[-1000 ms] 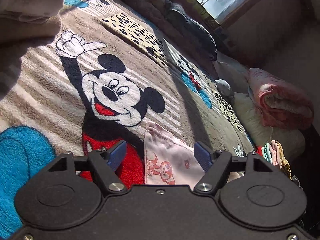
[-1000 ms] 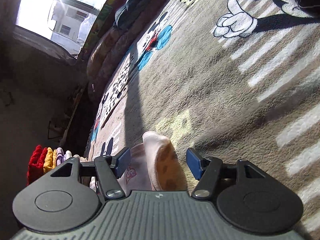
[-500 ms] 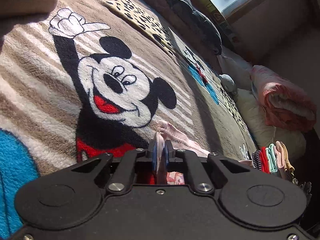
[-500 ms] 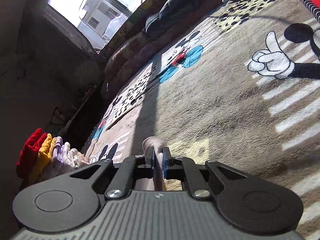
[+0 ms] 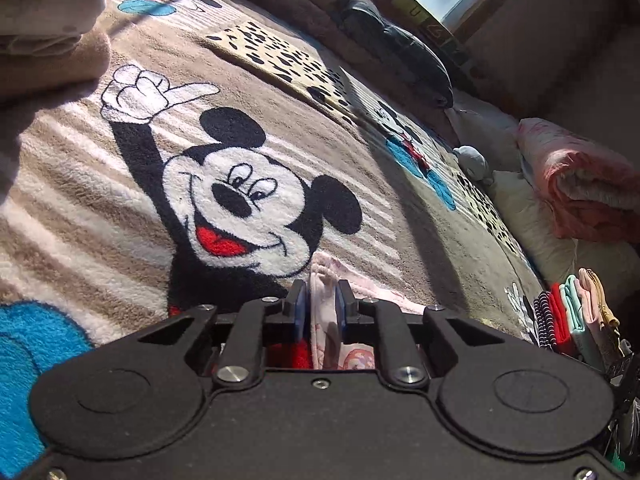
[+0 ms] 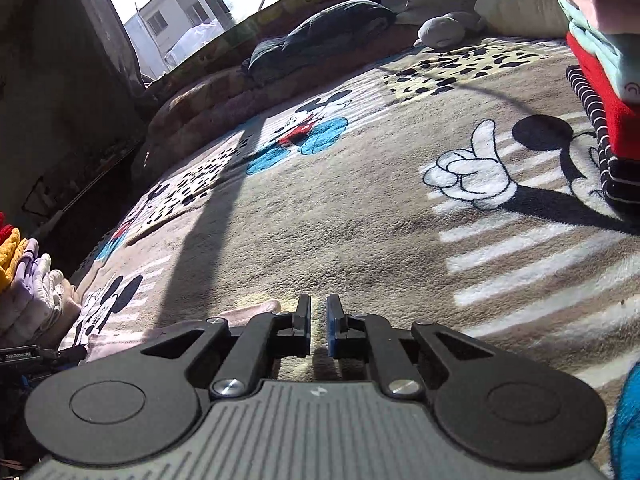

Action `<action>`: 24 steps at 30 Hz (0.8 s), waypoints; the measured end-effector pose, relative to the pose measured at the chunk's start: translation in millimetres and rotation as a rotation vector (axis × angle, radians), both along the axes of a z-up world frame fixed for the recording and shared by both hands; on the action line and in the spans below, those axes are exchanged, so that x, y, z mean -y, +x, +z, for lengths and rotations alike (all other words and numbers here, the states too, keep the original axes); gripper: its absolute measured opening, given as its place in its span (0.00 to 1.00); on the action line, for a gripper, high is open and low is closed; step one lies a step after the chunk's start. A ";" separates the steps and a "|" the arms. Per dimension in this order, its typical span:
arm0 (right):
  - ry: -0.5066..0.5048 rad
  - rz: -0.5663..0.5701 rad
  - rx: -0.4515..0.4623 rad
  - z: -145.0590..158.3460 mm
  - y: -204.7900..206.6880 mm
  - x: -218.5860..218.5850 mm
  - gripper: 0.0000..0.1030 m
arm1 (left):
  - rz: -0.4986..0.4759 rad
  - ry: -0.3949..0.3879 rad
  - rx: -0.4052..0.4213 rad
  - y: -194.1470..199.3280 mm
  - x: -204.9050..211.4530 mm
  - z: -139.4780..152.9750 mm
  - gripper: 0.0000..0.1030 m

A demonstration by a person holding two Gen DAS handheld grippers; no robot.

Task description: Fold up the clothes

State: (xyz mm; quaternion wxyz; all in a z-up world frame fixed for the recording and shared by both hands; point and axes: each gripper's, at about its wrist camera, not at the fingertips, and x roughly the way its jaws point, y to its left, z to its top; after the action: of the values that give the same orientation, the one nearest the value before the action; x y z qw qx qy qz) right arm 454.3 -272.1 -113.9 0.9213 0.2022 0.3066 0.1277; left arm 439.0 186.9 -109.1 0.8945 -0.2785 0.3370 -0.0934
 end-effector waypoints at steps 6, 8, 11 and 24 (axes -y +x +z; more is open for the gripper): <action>-0.182 0.220 0.041 21.9 -9.3 -50.2 0.14 | -0.041 -0.018 0.049 -8.8 -1.5 17.6 0.25; -0.326 0.209 -0.053 7.4 0.7 -63.1 0.14 | -0.051 -0.030 0.060 -11.2 -1.1 22.7 0.25; -0.364 0.153 -0.030 7.4 -5.9 -62.2 0.13 | -0.052 -0.009 0.062 -20.6 0.2 28.4 0.25; -0.414 0.275 -0.036 17.6 -103.6 -77.1 0.14 | -0.246 0.162 0.094 -130.4 55.6 40.7 0.25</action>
State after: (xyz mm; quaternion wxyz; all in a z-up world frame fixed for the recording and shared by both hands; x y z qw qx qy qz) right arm 350.7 -195.0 -96.3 0.9115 -0.0324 0.3670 0.1829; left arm 308.6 131.2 -68.3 0.9106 -0.1574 0.3328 -0.1876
